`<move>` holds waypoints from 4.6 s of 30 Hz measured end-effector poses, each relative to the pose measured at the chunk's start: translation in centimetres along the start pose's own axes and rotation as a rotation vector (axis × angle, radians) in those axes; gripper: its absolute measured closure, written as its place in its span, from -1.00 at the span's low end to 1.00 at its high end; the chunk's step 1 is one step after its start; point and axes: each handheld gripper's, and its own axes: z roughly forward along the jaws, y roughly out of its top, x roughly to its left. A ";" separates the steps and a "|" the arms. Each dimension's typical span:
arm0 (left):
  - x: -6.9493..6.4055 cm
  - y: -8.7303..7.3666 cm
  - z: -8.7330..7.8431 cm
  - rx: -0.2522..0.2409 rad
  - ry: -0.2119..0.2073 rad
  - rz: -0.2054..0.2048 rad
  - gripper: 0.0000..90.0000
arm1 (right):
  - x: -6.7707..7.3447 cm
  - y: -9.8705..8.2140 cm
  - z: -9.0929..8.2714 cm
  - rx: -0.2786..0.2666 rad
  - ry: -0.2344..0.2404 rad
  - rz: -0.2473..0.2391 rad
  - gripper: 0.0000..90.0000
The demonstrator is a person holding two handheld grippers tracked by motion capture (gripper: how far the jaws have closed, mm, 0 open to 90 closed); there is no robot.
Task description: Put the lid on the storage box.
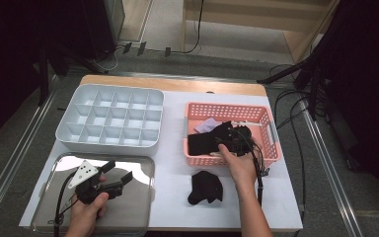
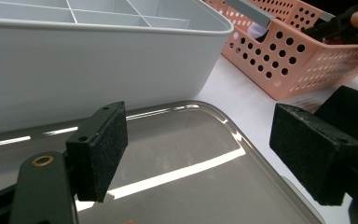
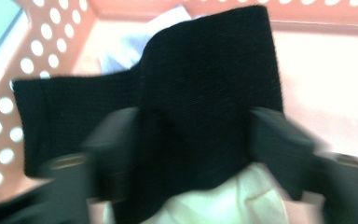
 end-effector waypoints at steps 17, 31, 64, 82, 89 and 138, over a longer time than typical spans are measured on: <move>0.0 0.0 0.0 -0.002 0.000 -0.002 -0.54 | -2.5 -0.7 -6.8 -0.387 -0.031 0.044 0.90; 0.1 0.0 0.0 -0.005 -0.001 -0.005 -0.54 | 2.4 -1.6 -3.5 -0.245 0.060 -0.135 0.88; -0.1 0.0 0.0 -0.009 -0.005 0.008 -0.54 | 0.6 0.2 0.2 -0.056 0.031 0.044 -0.41; -0.2 0.0 0.0 -0.009 -0.007 0.010 -0.53 | 0.5 0.2 0.4 0.008 0.015 0.019 0.78; -0.1 0.0 0.0 -0.011 -0.011 0.010 -0.53 | 0.3 -0.4 -0.2 -0.117 0.022 0.006 0.81; -0.4 -0.1 0.0 -0.004 0.012 0.029 -0.53 | 1.0 -5.9 -6.7 -0.602 0.054 -0.089 0.79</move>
